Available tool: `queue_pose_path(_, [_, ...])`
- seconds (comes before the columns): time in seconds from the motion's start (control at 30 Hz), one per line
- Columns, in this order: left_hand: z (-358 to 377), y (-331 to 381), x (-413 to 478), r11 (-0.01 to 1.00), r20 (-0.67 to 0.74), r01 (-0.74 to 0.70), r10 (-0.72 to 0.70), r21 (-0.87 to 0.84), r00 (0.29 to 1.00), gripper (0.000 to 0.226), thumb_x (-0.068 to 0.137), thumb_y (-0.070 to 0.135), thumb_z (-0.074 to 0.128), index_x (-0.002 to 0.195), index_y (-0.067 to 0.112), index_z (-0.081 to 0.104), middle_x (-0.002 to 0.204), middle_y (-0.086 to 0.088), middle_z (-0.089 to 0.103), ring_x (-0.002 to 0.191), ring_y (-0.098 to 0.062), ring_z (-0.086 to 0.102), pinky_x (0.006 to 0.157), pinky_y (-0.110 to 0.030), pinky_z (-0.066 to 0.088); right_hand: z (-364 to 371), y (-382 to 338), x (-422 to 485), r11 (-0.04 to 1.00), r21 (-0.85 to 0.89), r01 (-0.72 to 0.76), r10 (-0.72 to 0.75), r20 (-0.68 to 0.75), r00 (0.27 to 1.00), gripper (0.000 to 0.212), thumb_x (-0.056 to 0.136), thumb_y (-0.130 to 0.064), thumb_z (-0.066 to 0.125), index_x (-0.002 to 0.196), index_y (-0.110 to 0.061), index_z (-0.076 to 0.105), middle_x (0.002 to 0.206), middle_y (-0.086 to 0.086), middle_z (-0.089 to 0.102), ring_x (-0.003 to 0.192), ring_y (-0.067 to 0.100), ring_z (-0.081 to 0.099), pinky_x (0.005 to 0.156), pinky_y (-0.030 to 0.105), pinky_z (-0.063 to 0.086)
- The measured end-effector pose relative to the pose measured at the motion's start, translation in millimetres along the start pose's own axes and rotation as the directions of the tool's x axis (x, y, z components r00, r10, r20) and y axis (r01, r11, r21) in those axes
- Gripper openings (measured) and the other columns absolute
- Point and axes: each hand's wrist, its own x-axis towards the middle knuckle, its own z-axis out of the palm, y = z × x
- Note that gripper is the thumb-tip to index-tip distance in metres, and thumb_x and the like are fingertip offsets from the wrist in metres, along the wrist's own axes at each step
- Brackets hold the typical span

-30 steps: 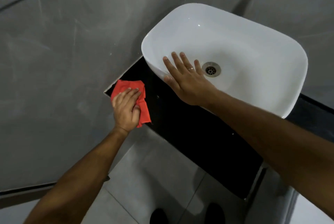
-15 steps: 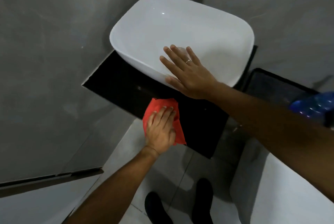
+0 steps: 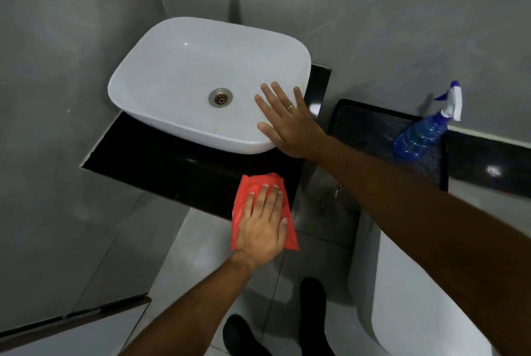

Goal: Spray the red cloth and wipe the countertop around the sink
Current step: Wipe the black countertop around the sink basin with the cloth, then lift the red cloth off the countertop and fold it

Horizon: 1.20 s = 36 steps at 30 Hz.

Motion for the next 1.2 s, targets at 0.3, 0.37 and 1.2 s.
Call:
queue_pose_path(0.3, [-16, 12, 14, 0.925, -0.062, -0.095, 0.078, -0.368, 0.995, 0.054, 0.103, 0.035, 0.031, 0.151, 0.011, 0.037, 0.162, -0.005, 0.029, 0.153, -0.021, 0.017, 0.124, -0.042, 0.011, 30, -8, -55, 0.744, 0.609, -0.274, 0.554, -0.335, 0.762, 0.033, 0.101, -0.025, 0.05, 0.128, -0.006, 0.054, 0.13, 0.014, 0.058, 0.12, 0.032, 0.052, 0.103, 0.049, 0.041])
queue_pose_path(0.37, [-38, 0, 16, 0.669, -0.056, 0.007, -0.073, -0.743, 0.996, 0.044, 0.099, 0.012, 0.04, 0.141, 0.005, 0.05, 0.155, -0.011, 0.041, 0.146, -0.024, 0.035, 0.122, -0.037, 0.022, 48, -27, -86, 0.77, 0.559, -0.307, 0.545, -0.327, 0.772, 0.023, 0.096, -0.021, 0.058, 0.113, -0.005, 0.061, 0.115, 0.015, 0.062, 0.105, 0.034, 0.056, 0.092, 0.049, 0.045])
queue_pose_path(1.2, [-106, 18, 101, 0.784, 0.153, 0.104, -0.012, -0.612, 0.988, 0.016, 0.098, 0.026, 0.052, 0.109, 0.018, 0.044, 0.092, -0.007, 0.064, 0.088, -0.035, 0.064, 0.076, -0.045, 0.052, 24, 17, -147, 0.037, 0.928, -0.371, 0.527, 0.297, 0.796, 0.022, 0.089, -0.002, 0.069, 0.095, -0.012, 0.05, 0.076, 0.0, 0.05, 0.067, 0.005, 0.048, 0.061, 0.019, 0.042])
